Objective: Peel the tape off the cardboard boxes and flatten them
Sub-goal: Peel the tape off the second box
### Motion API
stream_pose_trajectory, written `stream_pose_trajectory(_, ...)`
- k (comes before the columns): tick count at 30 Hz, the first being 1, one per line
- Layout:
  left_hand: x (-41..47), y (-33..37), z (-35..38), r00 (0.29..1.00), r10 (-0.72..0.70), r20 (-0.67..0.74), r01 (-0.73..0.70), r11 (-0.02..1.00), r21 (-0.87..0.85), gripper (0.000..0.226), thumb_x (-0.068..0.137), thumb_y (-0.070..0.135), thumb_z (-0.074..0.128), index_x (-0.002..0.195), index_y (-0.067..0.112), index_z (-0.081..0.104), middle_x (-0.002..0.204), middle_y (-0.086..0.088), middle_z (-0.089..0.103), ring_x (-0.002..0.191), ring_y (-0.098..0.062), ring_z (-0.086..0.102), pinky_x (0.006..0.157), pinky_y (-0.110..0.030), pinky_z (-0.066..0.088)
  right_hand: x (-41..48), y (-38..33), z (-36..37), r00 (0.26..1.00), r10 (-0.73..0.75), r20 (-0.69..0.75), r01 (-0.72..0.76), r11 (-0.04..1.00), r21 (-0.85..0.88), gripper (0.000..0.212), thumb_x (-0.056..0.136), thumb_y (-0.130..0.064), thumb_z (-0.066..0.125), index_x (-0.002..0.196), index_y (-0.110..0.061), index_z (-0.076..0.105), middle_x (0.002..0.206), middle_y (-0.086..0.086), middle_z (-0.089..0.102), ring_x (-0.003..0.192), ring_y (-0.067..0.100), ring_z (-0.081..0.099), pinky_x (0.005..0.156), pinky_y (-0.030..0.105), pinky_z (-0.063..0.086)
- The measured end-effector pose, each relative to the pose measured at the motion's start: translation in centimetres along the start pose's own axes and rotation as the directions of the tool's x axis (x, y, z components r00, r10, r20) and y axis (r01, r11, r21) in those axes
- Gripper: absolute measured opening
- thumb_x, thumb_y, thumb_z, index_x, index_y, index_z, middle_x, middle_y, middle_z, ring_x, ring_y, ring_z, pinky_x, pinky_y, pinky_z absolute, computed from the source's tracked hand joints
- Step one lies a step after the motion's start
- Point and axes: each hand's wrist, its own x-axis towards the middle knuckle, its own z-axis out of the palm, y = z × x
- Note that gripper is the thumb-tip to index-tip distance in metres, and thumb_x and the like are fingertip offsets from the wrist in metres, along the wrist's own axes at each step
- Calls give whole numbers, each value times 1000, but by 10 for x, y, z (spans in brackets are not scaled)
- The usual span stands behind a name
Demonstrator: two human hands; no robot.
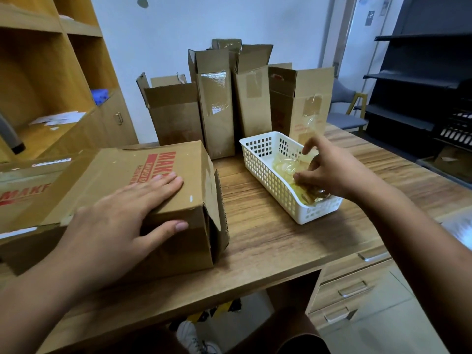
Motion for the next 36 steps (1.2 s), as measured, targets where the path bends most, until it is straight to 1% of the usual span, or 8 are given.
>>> stream_pose_trajectory(3,-2,-1,-1,1000,16,-11,-16,1000,-21,78,72,98,9,145,70,5,157,33,21,145,-6,33,104,-45,48,-1,-4,-1,999,-47,14,49,988,-146,20,90,-36,73,105,-25,67,87,-6,68,70,6,64,58,25,52)
stream_pose_trajectory(6,-5,-1,-5,998,39,-45,-42,997,-57,71,75,96,12,143,73,11,153,38,24,142,1,31,105,-37,43,-1,-3,-1,999,-48,-16,43,972,-230,31,89,-54,68,104,-27,72,107,-3,64,93,17,64,84,44,57)
stream_pose_trajectory(8,-7,-2,-9,996,62,-63,-67,993,-92,66,77,95,14,140,75,15,149,44,26,141,5,30,105,-35,41,-4,-4,-2,995,-80,-64,62,967,-247,43,87,-58,66,118,-28,68,118,-2,57,106,19,59,91,46,54)
stream_pose_trajectory(14,-11,-17,-14,987,127,-94,-146,958,-245,54,91,82,27,140,64,39,143,44,41,137,14,36,106,-34,41,-17,-20,5,920,-313,-237,295,949,-109,37,95,-42,60,130,-29,62,119,-7,54,116,13,53,98,38,48)
stream_pose_trajectory(18,-14,-21,-15,982,160,-103,-185,932,-313,49,96,74,32,136,55,53,142,36,49,136,10,41,107,-32,39,-25,-42,28,871,-475,-121,478,878,-7,36,97,-33,61,133,-32,59,126,-14,51,114,-3,46,99,19,36)
stream_pose_trajectory(22,-19,-22,-16,972,202,-117,-230,912,-339,55,96,74,31,137,46,57,143,28,53,136,3,46,108,-42,43,-28,-70,50,822,-568,37,561,820,115,50,98,-43,55,146,-42,45,150,-19,37,136,-5,33,105,10,25)
stream_pose_trajectory(28,-27,-26,-22,954,273,-122,-296,920,-257,67,96,75,28,142,34,56,147,19,53,140,-1,43,113,-46,42,-21,-82,69,779,-585,224,575,810,117,58,89,-71,39,144,-55,42,158,-28,27,150,-3,14,123,35,19)
stream_pose_trajectory(36,-36,-28,-18,959,217,-180,-249,952,-178,51,102,60,35,143,36,54,149,18,50,144,1,36,121,-46,30,-42,-74,63,810,-573,123,580,814,-27,58,90,-69,32,144,-52,43,148,-22,36,137,-1,28,114,30,28)
